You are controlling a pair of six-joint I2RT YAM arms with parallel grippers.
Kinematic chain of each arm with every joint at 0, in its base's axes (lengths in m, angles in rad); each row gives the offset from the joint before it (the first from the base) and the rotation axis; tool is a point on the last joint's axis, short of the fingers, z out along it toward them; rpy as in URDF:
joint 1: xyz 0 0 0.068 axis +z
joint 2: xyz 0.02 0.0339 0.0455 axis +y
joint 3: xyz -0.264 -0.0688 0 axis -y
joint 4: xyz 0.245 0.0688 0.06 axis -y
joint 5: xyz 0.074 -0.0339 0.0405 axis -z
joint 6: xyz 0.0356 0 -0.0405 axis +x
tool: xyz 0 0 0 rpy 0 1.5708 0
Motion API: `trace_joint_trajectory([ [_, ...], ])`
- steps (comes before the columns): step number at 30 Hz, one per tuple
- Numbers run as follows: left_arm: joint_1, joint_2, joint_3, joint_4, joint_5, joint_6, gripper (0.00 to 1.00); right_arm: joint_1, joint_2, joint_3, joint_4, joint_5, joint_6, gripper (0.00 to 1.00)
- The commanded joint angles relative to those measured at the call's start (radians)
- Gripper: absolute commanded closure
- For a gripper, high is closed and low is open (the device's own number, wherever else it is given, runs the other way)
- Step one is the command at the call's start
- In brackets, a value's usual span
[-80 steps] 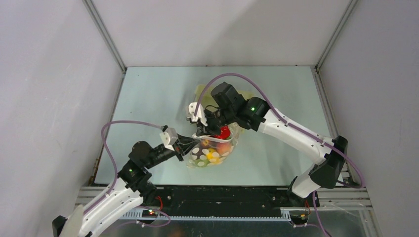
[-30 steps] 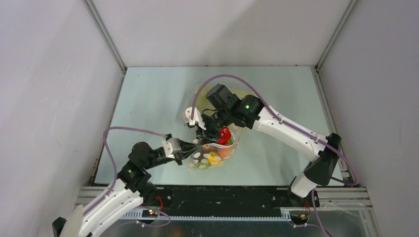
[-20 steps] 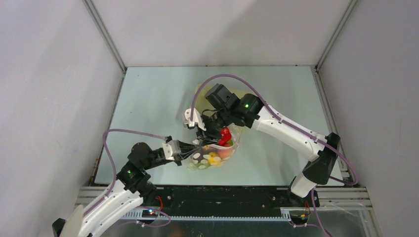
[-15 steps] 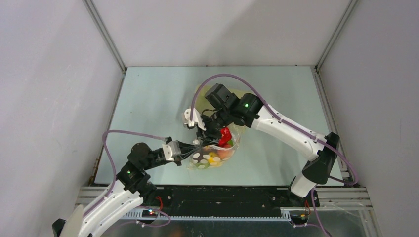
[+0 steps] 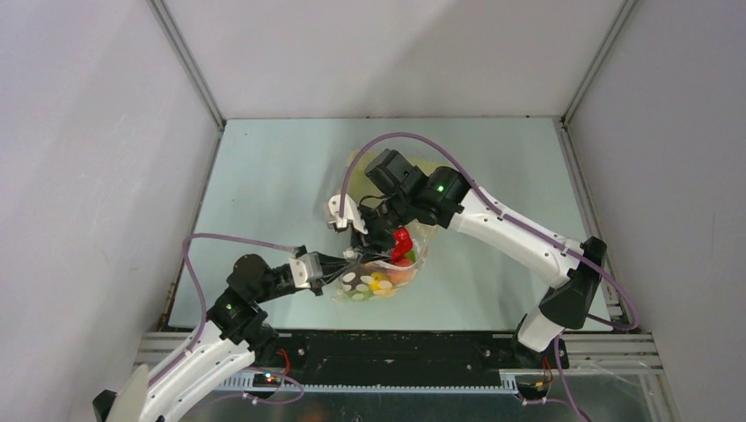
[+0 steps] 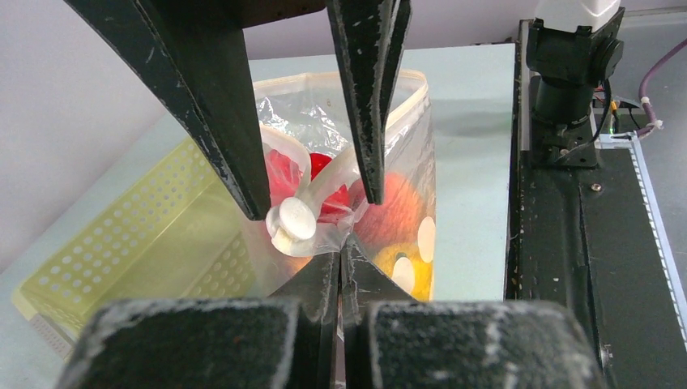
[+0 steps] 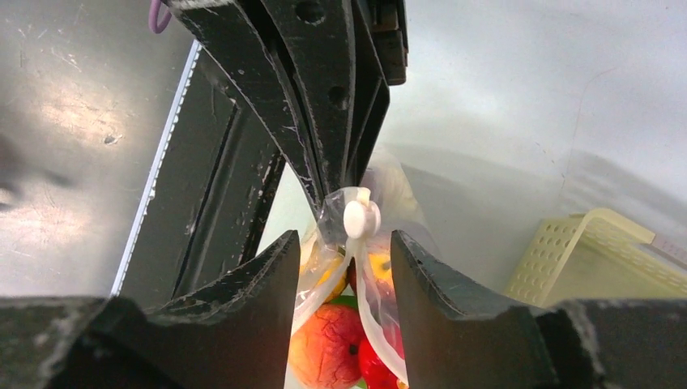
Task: Place the food in the zip-top bag and seal the zipper
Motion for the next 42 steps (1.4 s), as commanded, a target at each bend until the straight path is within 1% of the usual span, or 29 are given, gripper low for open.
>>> trace_joint_trajectory([
  [1, 0.003, -0.011, 0.008, 0.028, 0.022, 0.032, 1.00, 0.023, -0.004, 0.064, 0.011, -0.026, -0.005, 0.50],
  [5, 0.002, -0.013, 0.008, 0.024, 0.021, 0.034, 1.00, 0.034, 0.018, 0.078, 0.027, -0.022, 0.014, 0.48],
  [8, 0.002, -0.013, 0.008, 0.023, 0.020, 0.033, 1.00, 0.039, 0.029, 0.083, 0.036, -0.019, 0.021, 0.55],
  [18, 0.003, -0.027, 0.006, 0.021, 0.019, 0.031, 1.00, 0.045, 0.047, 0.075, 0.017, 0.035, 0.029, 0.58],
  [21, 0.002, -0.029, 0.008, 0.019, 0.021, 0.031, 1.00, 0.045, 0.047, 0.073, 0.008, 0.041, 0.030, 0.67],
  [26, 0.002, -0.026, 0.005, 0.020, 0.019, 0.033, 1.00, 0.045, 0.031, 0.068, 0.018, 0.043, 0.039, 0.72],
  [28, 0.002, -0.021, 0.007, 0.021, 0.018, 0.031, 1.00, 0.046, 0.024, 0.063, 0.023, 0.046, 0.041, 0.77],
  [30, 0.002, -0.021, 0.009, 0.024, 0.015, 0.024, 1.00, 0.046, 0.020, 0.060, 0.023, 0.049, 0.043, 0.85],
  [31, 0.003, -0.022, 0.009, 0.027, 0.008, 0.020, 1.00, 0.046, 0.020, 0.059, 0.015, 0.054, 0.041, 0.91],
  [32, 0.003, -0.024, 0.009, 0.034, 0.001, 0.010, 1.00, 0.045, 0.020, 0.060, 0.011, 0.057, 0.038, 0.94],
  [33, 0.003, -0.025, 0.008, 0.038, -0.002, 0.003, 1.00, 0.046, 0.020, 0.060, 0.002, 0.064, 0.037, 0.99],
  [37, 0.003, -0.036, 0.001, 0.047, -0.023, -0.035, 1.00, 0.045, 0.021, 0.052, -0.017, 0.087, 0.039, 1.00],
  [42, 0.003, -0.055, -0.015, 0.092, -0.086, -0.105, 1.00, 0.036, 0.014, 0.020, -0.019, 0.116, 0.059, 1.00],
])
